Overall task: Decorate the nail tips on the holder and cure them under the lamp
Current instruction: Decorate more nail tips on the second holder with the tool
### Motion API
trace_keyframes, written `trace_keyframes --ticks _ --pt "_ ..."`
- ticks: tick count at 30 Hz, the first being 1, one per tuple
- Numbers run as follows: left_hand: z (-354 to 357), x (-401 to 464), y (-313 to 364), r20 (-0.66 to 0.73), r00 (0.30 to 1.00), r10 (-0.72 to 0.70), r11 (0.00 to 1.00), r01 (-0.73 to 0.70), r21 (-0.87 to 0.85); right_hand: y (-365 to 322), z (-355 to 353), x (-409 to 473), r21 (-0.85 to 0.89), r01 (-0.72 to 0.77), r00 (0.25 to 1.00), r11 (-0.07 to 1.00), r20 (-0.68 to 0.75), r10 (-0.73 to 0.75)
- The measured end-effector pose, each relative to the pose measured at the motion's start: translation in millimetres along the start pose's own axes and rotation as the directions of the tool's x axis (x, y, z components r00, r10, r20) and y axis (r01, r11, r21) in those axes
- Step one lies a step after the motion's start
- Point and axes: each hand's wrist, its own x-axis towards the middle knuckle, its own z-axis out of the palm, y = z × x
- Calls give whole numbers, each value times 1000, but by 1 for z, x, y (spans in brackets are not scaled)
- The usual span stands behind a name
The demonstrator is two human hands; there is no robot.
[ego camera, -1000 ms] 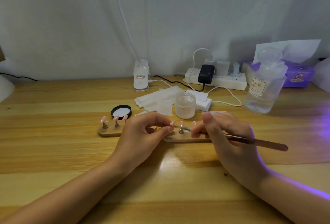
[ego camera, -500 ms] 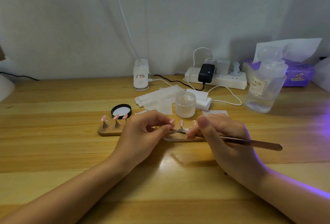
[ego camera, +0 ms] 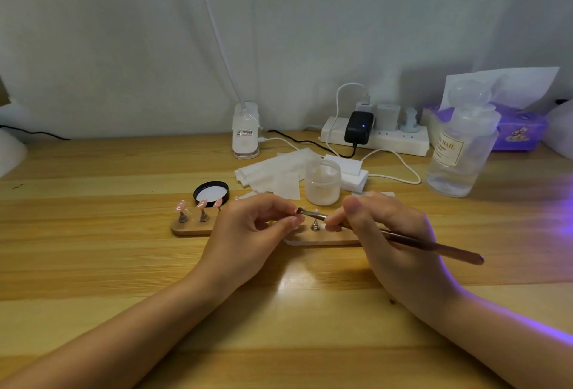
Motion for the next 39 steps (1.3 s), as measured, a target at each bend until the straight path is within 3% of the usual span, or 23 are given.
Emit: trace_keyframes --ticks 4,9,14,19,24,29,31,34,35,39 --pt "-1 0 0 6 1000 17 1000 -17 1 0 -1 1 33 -80 995 996 -54 82" --pt "-1 0 0 10 1000 24 1000 -24 -14 -1 2 -1 -40 107 994 993 28 -106" --pt "0 0 -2 11 1000 11 999 -11 -44 2 -3 1 90 -147 987 985 -52 152" --pt "0 0 -3 17 1000 10 998 -9 -67 -2 1 0 -41 65 998 997 30 -64" --pt "1 0 -2 9 1000 15 999 -14 -41 1 -4 2 124 -195 978 973 -52 202" --pt "0 0 -5 -6 1000 16 999 -16 38 -3 1 0 -44 73 996 996 54 -71" --pt "0 0 -3 -20 999 26 998 -25 60 -2 0 1 -21 6 1000 1000 27 -5" --pt "-1 -1 -2 -28 999 36 999 -35 32 0 -4 3 95 -221 972 971 -63 227" --pt "-1 -1 -2 -26 999 39 999 -39 33 1 -4 3 96 -225 970 970 -76 233" --pt "-1 -1 -3 -24 999 36 999 -35 34 -5 1 1 -42 59 998 997 23 -58"
